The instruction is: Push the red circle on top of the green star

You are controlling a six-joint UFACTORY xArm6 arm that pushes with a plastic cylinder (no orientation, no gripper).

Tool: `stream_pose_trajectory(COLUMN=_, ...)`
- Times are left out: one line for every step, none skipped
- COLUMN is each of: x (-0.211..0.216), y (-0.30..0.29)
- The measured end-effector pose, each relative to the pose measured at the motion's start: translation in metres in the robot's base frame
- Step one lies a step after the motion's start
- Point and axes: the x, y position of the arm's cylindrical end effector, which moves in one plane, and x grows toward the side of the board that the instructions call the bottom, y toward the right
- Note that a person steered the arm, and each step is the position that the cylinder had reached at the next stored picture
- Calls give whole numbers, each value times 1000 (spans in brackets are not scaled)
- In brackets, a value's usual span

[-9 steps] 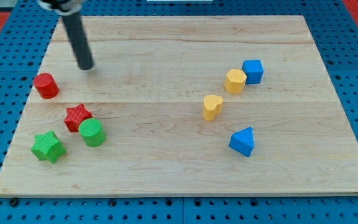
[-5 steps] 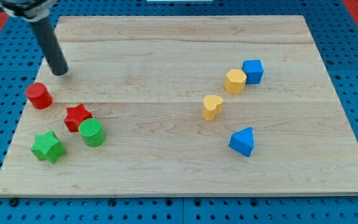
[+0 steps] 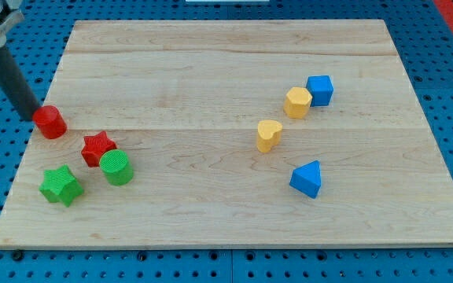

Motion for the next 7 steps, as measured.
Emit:
stream_pose_trajectory(x=25, y=0)
stream_pose_trajectory(x=5, y=-11)
stream_pose_trajectory(x=-20, y=-12)
stream_pose_trajectory(x=-13, y=10)
stream_pose_trajectory(x=7, y=52)
stream_pose_trajectory(x=45, y=55)
stream_pose_trajectory(x=43, y=57)
